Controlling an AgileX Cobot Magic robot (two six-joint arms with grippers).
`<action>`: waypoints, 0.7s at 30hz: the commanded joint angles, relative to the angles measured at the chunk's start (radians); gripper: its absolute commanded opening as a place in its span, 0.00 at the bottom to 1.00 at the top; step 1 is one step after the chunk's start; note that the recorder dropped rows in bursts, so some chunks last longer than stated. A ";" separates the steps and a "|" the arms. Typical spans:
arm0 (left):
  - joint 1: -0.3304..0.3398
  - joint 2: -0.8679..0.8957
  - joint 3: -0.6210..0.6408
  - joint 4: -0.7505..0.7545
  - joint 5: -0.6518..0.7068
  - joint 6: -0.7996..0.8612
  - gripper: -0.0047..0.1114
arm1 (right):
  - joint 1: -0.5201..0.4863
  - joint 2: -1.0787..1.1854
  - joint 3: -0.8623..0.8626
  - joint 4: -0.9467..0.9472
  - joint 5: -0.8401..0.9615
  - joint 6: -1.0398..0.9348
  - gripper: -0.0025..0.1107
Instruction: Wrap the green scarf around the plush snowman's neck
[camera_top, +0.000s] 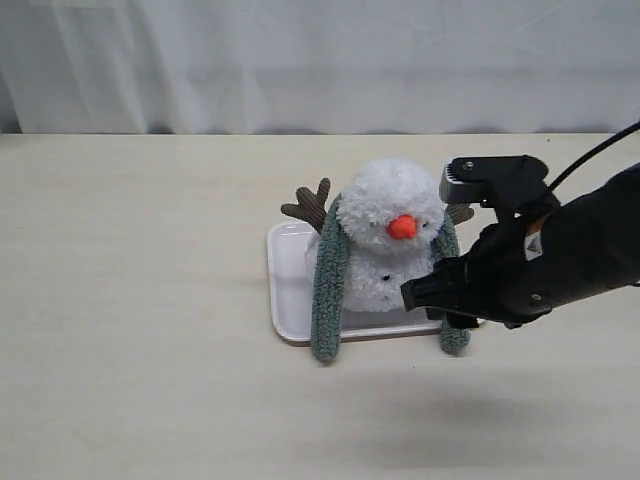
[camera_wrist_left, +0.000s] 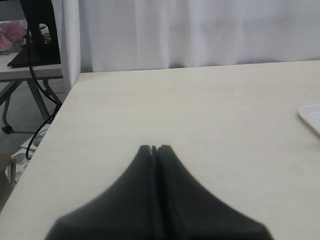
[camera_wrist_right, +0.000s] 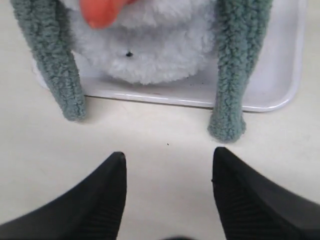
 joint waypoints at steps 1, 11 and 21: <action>-0.005 0.000 0.002 -0.001 -0.014 -0.003 0.04 | 0.002 -0.133 0.004 0.001 0.090 -0.039 0.42; -0.005 0.000 0.002 -0.001 -0.014 -0.003 0.04 | 0.002 -0.526 0.004 0.001 0.053 -0.090 0.07; -0.005 0.000 0.002 -0.001 -0.014 -0.003 0.04 | 0.002 -0.868 0.004 0.001 0.070 -0.156 0.06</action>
